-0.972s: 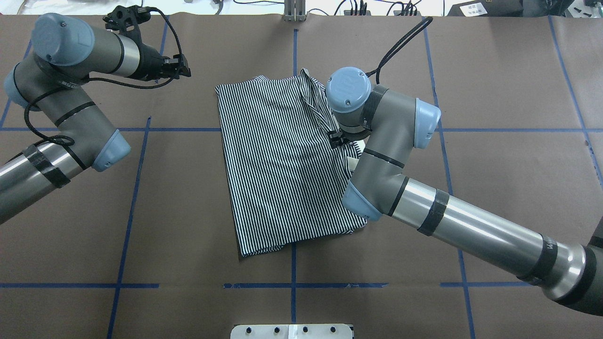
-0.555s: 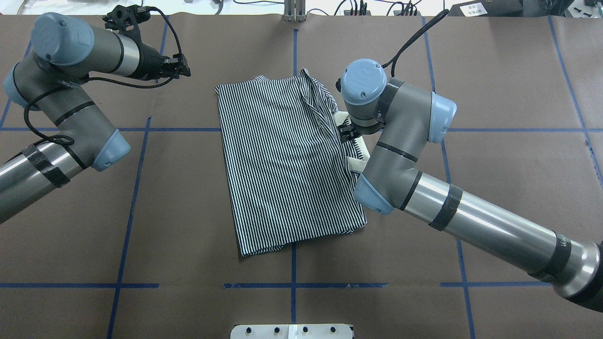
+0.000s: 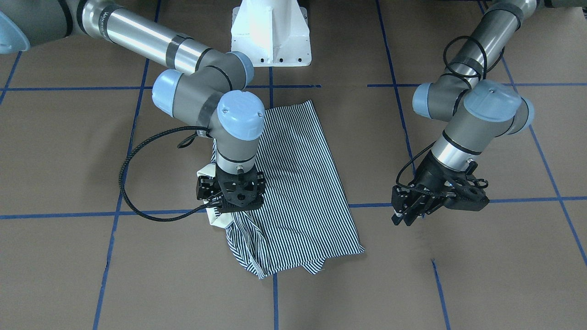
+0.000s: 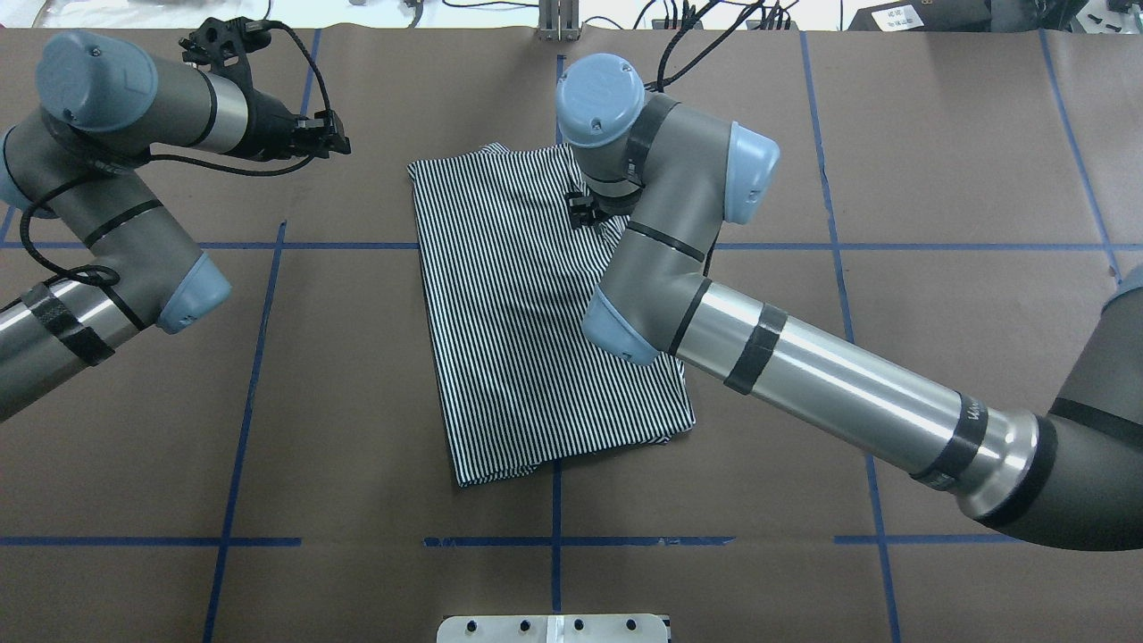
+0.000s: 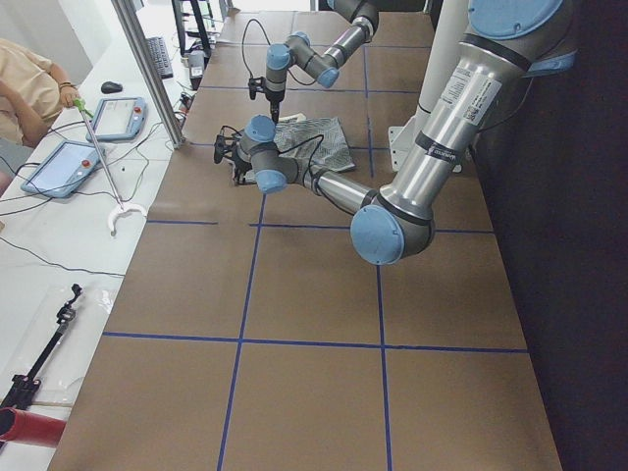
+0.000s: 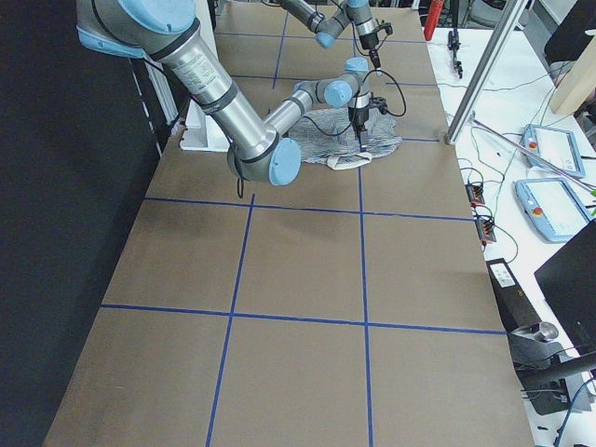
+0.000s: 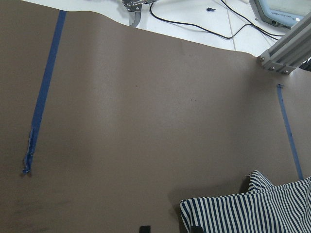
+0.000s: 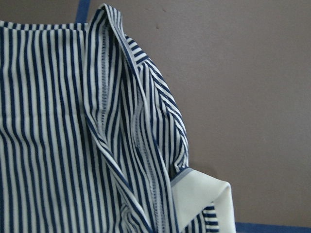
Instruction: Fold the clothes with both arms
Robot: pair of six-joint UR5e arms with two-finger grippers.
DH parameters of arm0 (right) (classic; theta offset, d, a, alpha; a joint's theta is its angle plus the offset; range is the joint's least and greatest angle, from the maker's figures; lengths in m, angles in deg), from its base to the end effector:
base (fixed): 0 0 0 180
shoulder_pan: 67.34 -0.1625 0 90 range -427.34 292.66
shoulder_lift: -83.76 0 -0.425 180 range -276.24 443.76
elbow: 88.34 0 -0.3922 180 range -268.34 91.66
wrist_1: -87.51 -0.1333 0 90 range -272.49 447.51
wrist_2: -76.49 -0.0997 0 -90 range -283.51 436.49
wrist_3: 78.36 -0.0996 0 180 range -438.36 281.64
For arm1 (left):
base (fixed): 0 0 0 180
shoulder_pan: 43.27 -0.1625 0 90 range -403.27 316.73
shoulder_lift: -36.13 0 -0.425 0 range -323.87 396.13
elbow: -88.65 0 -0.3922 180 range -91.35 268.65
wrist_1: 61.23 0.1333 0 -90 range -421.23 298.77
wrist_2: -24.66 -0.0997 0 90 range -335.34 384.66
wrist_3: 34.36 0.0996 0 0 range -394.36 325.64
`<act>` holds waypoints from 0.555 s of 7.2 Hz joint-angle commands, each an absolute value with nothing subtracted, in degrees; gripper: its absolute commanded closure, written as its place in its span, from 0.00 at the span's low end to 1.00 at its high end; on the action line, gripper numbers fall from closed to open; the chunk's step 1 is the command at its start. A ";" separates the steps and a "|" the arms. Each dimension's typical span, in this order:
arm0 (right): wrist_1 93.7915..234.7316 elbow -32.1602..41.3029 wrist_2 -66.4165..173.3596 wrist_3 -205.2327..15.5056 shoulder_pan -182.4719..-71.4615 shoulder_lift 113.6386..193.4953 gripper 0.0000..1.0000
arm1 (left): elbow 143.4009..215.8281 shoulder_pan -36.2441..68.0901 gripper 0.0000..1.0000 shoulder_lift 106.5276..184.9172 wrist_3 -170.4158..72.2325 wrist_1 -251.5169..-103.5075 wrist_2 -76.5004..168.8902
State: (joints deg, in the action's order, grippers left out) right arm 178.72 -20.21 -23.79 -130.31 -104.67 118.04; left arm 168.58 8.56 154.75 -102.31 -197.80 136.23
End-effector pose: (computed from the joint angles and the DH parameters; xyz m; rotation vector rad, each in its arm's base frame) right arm -0.5770 -0.5853 0.2122 0.2092 -0.5563 -0.0633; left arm 0.3574 -0.6112 0.3593 0.4072 1.0992 -0.2452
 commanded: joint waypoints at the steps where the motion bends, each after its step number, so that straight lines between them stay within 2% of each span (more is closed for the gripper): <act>1: 175.15 -27.92 -22.65 -131.54 -104.34 113.75 0.01 | 169.50 8.58 0.60 153.73 -102.30 -197.81 136.46; 2: 171.49 -32.04 -21.78 -131.54 -103.99 113.03 0.01 | 169.50 8.58 0.60 153.73 -102.39 -197.81 136.46; 4: 169.52 -34.37 -20.98 -131.10 -103.98 113.03 0.01 | 169.59 8.58 0.60 153.46 -102.30 -197.81 136.55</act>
